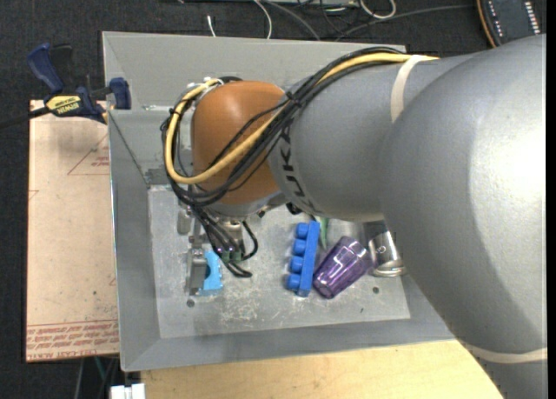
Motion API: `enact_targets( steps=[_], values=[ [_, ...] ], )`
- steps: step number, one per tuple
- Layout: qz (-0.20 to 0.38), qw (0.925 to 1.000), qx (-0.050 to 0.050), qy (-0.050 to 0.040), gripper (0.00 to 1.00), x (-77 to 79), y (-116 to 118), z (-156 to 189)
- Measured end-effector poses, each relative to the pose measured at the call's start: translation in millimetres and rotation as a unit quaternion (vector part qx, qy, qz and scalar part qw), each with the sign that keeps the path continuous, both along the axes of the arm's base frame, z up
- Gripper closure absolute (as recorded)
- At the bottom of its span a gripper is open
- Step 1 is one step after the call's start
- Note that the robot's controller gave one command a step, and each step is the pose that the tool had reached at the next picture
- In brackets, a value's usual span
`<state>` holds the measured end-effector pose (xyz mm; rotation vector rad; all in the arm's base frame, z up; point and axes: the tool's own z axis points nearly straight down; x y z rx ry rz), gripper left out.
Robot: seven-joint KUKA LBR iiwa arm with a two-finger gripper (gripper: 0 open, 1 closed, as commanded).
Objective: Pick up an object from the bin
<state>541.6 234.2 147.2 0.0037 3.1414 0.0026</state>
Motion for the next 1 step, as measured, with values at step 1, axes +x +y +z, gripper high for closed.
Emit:
enact_targets(
  steps=[1],
  values=[
    [0.000,1.0000,0.000,0.0000,0.00,0.0,0.0,0.0]
  ],
)
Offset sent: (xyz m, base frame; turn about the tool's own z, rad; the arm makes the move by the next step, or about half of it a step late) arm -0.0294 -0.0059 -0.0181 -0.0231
